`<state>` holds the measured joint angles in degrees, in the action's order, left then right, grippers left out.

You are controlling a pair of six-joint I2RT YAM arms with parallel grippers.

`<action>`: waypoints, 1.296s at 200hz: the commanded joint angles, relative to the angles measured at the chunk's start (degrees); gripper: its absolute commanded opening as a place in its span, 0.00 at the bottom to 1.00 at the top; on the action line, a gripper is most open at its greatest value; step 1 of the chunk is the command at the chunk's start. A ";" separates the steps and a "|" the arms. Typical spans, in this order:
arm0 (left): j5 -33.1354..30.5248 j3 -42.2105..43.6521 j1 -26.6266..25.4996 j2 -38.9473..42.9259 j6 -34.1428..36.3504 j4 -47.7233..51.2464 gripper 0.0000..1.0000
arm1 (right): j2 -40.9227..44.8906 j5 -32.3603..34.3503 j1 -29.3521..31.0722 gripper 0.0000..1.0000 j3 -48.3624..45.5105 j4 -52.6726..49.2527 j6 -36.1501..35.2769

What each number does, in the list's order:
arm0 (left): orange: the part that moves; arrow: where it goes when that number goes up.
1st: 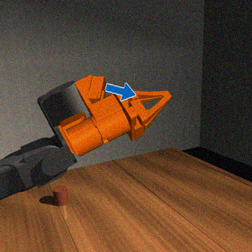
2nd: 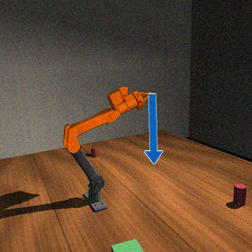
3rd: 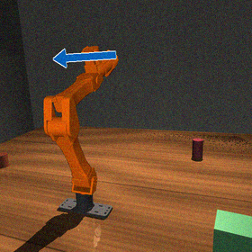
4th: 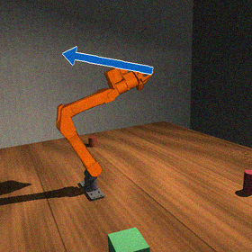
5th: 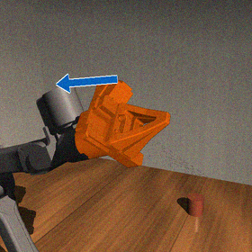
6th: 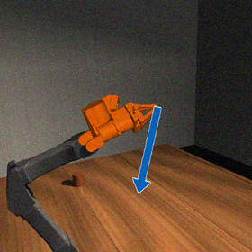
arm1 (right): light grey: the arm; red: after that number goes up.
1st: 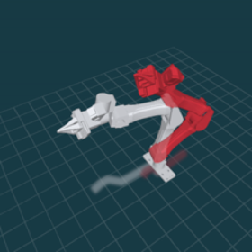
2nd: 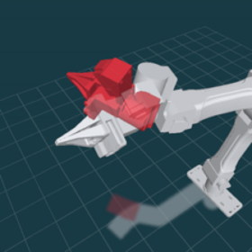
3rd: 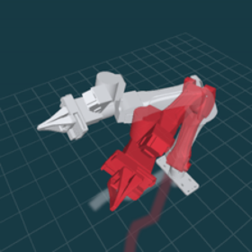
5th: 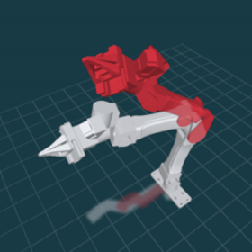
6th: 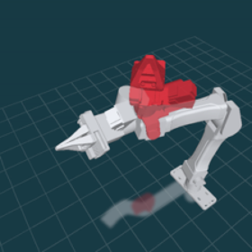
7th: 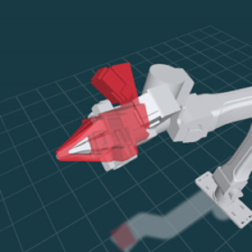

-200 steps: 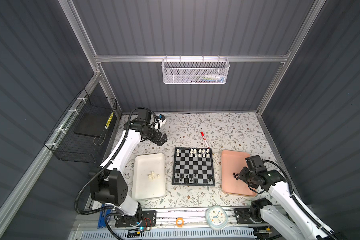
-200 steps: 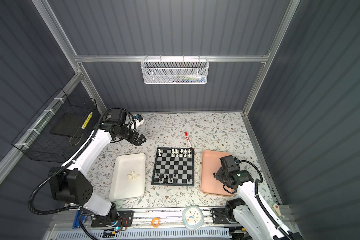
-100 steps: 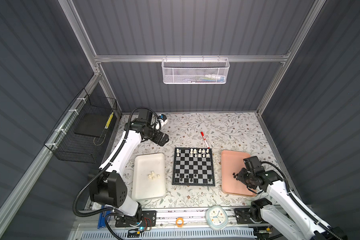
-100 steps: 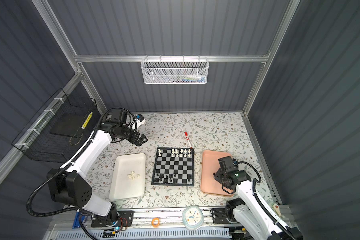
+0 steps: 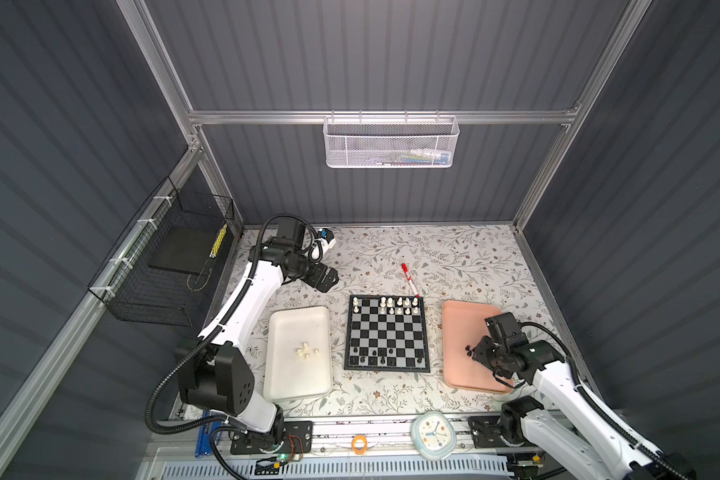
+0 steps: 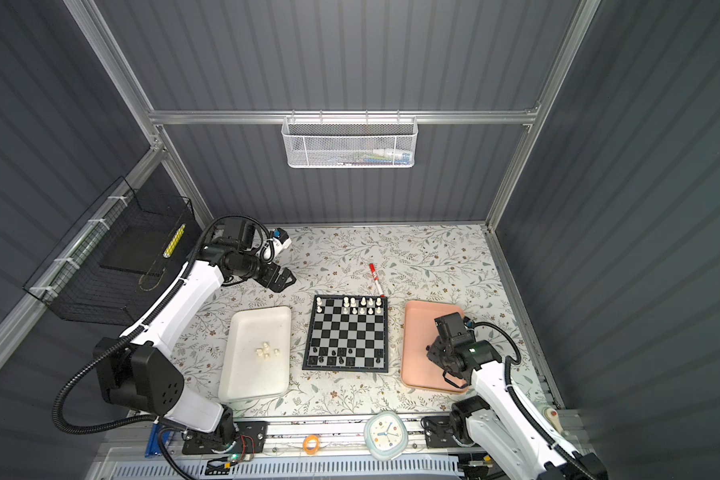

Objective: Set up the chess pieces on the board
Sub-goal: 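Lower the right gripper onto the black pieces in the pink tray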

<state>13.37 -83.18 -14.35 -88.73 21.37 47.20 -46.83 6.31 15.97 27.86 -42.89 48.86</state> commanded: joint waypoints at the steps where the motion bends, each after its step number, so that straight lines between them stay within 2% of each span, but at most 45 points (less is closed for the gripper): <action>1: 0.91 -0.14 -0.42 0.22 -0.65 1.22 0.99 | 0.04 2.73 0.29 0.40 2.23 -1.42 -1.09; 137: 0.99 0.21 -1.12 -0.36 -0.11 1.57 1.00 | -10.92 3.15 0.28 0.37 8.89 -1.06 -7.69; 259: 1.39 0.89 -1.38 -0.72 -0.11 1.23 0.99 | -16.98 2.47 0.29 0.33 8.59 2.19 -8.68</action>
<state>13.54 -83.09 -15.35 -88.75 21.39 47.27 -63.40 8.78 15.97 35.46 -41.04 40.95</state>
